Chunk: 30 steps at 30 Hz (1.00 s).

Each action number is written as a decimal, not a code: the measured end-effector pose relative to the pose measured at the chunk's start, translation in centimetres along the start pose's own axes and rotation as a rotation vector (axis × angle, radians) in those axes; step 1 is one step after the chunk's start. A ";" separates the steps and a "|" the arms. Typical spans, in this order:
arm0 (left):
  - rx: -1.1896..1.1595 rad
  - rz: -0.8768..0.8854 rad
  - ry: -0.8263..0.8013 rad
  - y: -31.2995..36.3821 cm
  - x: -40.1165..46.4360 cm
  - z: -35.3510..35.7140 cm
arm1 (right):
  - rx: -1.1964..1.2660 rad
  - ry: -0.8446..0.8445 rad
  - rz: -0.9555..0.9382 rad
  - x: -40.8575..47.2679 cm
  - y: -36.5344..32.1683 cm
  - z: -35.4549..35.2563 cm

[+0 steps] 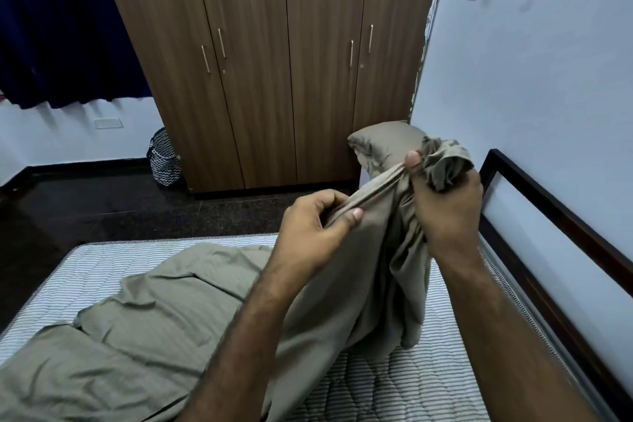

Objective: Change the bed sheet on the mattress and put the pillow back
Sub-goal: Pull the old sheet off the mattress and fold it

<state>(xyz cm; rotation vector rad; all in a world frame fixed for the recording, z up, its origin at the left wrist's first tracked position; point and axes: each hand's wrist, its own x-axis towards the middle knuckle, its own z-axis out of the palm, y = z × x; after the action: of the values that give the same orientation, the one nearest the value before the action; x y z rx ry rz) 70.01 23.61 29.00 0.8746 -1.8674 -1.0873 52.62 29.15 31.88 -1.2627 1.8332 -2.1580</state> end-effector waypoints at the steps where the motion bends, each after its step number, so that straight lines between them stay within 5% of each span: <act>1: -0.043 0.012 0.039 0.3 0.0 0.0 | 0.059 -0.087 0.002 -0.1 0.1 0.0; 5: -0.067 0.056 0.167 1.8 0.4 -0.6 | 0.146 -0.829 0.048 -1.2 0.6 0.4; 7: -0.076 0.074 0.167 1.9 0.4 -0.6 | 0.087 -0.981 0.032 -1.7 0.9 0.6; 17: -0.035 -0.028 -0.114 0.5 -0.4 -1.7 | -0.112 0.086 0.083 0.9 1.6 -0.4; 22: -0.163 0.080 0.082 1.9 -0.1 -1.4 | 0.062 -0.192 0.081 -0.3 1.7 0.1; 25: -0.018 0.125 0.091 2.3 0.2 -1.2 | 0.331 -0.489 0.151 -2.2 0.9 0.4; 30: 0.133 0.148 0.109 2.0 0.3 -1.0 | 0.354 -0.706 0.131 -2.9 0.3 0.5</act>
<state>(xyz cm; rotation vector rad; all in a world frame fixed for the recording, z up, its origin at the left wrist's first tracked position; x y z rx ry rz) 70.44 23.81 31.23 0.8387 -1.8968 -0.8169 54.70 30.18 30.08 -1.4937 1.1564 -1.5684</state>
